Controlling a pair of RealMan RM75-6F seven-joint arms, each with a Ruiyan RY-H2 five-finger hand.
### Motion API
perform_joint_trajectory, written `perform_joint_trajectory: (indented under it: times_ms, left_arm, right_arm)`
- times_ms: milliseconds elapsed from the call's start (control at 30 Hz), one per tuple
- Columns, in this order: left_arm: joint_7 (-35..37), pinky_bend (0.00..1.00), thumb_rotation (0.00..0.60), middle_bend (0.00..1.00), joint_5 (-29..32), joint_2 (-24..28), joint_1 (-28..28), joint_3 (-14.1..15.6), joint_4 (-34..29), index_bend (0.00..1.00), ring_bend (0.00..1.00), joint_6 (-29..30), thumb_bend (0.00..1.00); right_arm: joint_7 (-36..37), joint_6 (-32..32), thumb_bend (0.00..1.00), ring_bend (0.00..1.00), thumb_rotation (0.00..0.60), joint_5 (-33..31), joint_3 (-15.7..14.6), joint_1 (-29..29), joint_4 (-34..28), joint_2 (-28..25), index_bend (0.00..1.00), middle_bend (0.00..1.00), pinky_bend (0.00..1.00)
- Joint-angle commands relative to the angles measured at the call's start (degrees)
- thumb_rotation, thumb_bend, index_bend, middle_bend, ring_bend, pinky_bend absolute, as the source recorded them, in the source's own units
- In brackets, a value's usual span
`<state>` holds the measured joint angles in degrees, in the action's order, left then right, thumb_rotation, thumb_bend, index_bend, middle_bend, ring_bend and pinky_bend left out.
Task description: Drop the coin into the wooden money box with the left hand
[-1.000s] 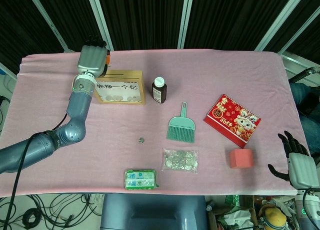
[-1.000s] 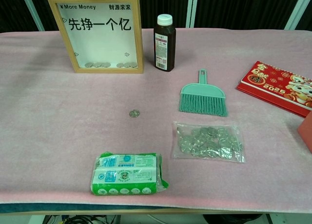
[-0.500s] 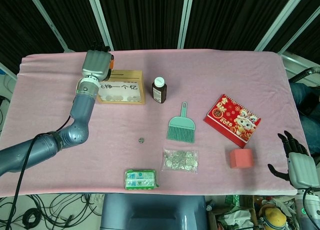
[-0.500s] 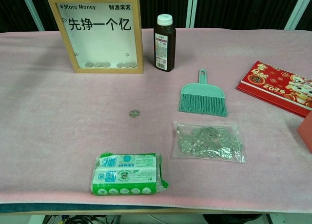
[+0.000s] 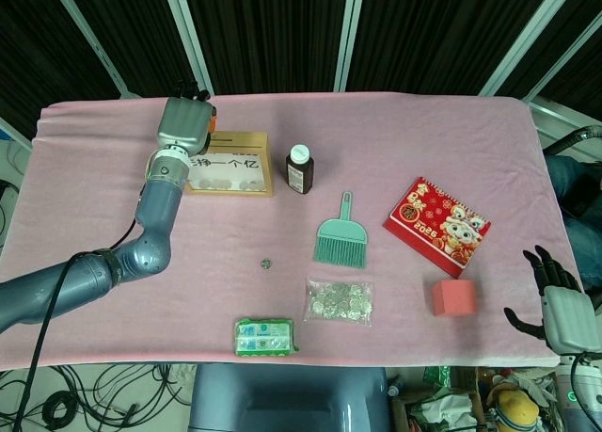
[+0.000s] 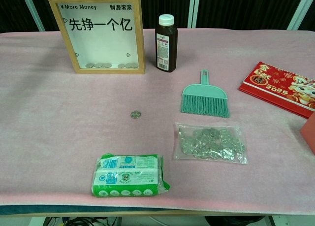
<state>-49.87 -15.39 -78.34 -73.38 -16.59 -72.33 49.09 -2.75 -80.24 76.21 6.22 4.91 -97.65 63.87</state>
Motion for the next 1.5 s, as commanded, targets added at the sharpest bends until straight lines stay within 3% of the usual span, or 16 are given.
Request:
perform_joint_trajectory:
  times_ms: [33,600,700,867,1067,1267,1500]
  left_arm:
    - [0.0,0.0,0.6,0.17,0.1,-0.1,-0.1,0.2,0.0,0.61,0.02,0.2,0.46]
    - [0.9,0.0,0.6,0.16,-0.5,-1.8,-0.6,1.5,2.4,0.6,0.02,-0.2,0.46]
    - [0.9,0.0,0.6,0.14,-0.7,-2.0,-0.5,1.9,2.7,0.5,0.02,-0.6,0.46]
    - [0.8,0.0,0.6,0.12,-0.9,-1.5,-0.7,2.4,2.3,0.24,0.02,-1.7,0.46]
    - [1.4,0.0,0.6,0.11,-1.6,-0.9,-0.8,2.2,1.2,0.14,0.01,-1.1,0.46]
    - [4.3,0.0,0.6,0.11,-4.5,1.8,0.4,1.0,-3.2,0.14,0.02,1.4,0.46]
    - [8.6,0.0,0.6,0.11,-10.2,9.2,5.2,0.3,-15.0,0.15,0.01,8.3,0.46]
  right_arm:
    - [0.1,0.0,0.15,0.09,0.6,-0.1,0.0,0.0,0.0,0.0,0.11,0.02,0.16]
    - [0.4,0.2,0.15,0.09,0.6,-0.5,0.1,0.0,-0.4,-0.2,0.11,0.02,0.16]
    - [0.4,0.3,0.15,0.09,0.6,-0.5,0.1,0.0,-0.3,-0.2,0.11,0.02,0.16]
    - [0.5,0.3,0.15,0.09,0.6,-0.6,0.1,0.0,-0.3,-0.2,0.11,0.02,0.16]
    - [0.3,0.3,0.15,0.09,0.6,-0.5,0.0,0.0,-0.4,-0.1,0.11,0.02,0.16]
    - [0.3,0.3,0.16,0.09,0.6,-0.5,0.1,0.1,-0.2,0.0,0.11,0.02,0.16]
    - [0.0,0.0,0.16,0.09,0.6,-0.6,0.3,0.1,0.1,0.2,0.11,0.02,0.16]
